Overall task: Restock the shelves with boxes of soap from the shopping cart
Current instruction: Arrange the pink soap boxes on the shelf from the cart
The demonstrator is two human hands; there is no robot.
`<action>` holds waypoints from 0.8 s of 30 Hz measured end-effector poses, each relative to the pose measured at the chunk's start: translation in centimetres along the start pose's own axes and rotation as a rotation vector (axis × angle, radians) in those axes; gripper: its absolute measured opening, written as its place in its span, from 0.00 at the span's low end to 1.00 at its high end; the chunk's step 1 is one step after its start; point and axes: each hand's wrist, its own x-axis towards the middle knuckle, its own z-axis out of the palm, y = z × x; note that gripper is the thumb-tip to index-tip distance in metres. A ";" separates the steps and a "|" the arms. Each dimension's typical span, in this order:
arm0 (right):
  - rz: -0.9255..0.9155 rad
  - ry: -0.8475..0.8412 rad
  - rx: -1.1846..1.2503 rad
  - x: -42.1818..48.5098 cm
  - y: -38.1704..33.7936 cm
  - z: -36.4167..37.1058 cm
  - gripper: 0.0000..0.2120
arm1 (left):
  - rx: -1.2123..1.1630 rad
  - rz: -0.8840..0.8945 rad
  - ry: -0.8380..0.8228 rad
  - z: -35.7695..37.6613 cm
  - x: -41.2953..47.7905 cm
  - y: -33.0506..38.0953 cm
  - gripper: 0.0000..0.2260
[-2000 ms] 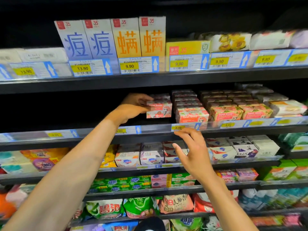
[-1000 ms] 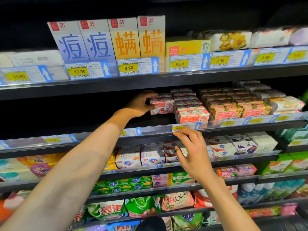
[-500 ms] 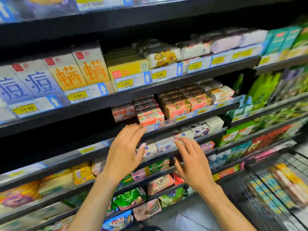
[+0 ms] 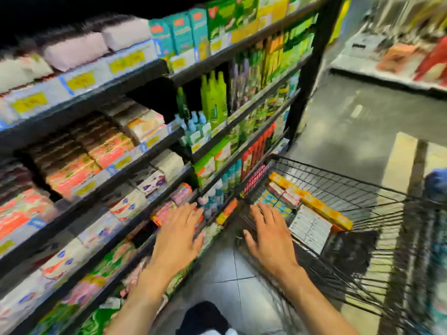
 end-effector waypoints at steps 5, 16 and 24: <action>0.235 -0.027 -0.016 0.8 6.8 0.7 0.32 | -0.049 0.177 -0.086 3.4 8.3 3.9 0.27; 0.577 -0.087 0.003 8.1 19.9 4.8 0.32 | -0.158 0.467 -0.299 15.6 28.9 8.0 0.25; 0.671 -0.154 0.095 13.2 27.6 12.5 0.31 | -0.115 0.530 -0.443 25.5 39.2 9.3 0.27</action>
